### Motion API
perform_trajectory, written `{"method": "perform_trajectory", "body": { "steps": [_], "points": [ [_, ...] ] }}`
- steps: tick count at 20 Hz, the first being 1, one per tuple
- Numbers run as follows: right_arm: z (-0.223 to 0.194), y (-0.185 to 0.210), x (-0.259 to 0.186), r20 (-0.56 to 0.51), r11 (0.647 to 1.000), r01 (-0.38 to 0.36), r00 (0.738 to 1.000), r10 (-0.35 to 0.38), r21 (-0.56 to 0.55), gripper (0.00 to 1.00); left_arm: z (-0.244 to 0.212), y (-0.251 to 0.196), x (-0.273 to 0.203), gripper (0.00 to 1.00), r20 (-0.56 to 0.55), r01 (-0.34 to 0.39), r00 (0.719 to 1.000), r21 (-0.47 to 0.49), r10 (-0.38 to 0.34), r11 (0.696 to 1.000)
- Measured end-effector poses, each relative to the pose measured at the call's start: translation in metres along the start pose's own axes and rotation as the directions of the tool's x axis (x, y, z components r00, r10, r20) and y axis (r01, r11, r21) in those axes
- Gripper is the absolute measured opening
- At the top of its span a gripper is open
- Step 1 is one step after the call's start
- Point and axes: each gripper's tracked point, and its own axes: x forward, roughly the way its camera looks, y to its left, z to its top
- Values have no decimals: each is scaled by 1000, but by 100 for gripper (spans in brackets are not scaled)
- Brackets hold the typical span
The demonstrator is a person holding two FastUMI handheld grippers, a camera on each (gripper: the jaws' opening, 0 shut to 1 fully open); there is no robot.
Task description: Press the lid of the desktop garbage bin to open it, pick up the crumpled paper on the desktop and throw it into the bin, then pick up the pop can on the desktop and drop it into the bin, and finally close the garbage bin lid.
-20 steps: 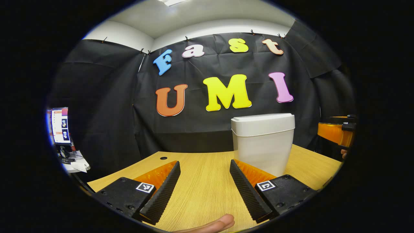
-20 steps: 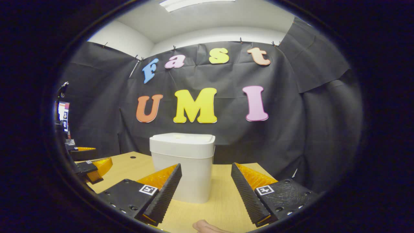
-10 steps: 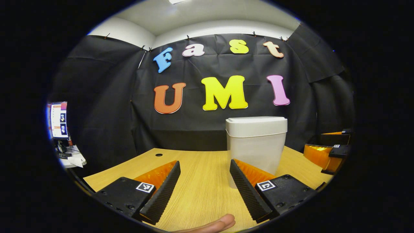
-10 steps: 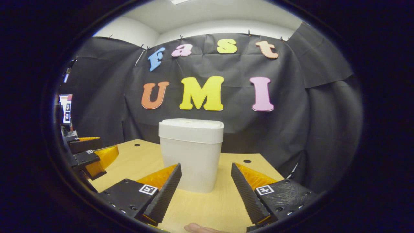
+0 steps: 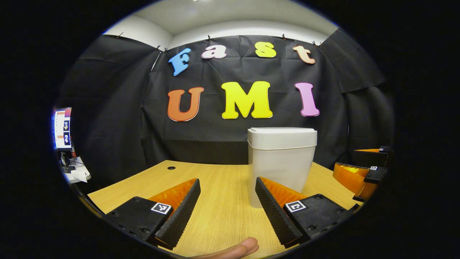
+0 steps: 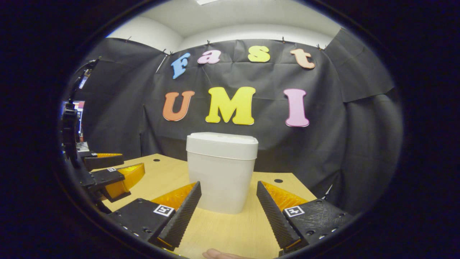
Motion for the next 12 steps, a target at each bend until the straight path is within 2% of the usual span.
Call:
{"method": "perform_trajectory", "body": {
  "steps": [4,12],
  "points": [
    [1,-3,-1,1,1000,13,1000,-13,9,95,0,-7,-2,99,-1,24,1000,-4,-24,1000],
    [4,4,-6,11,1000,3,1000,-3,5,96,-1,-2,0,99,-5,17,1000,6,-17,1000]
  ]
}}
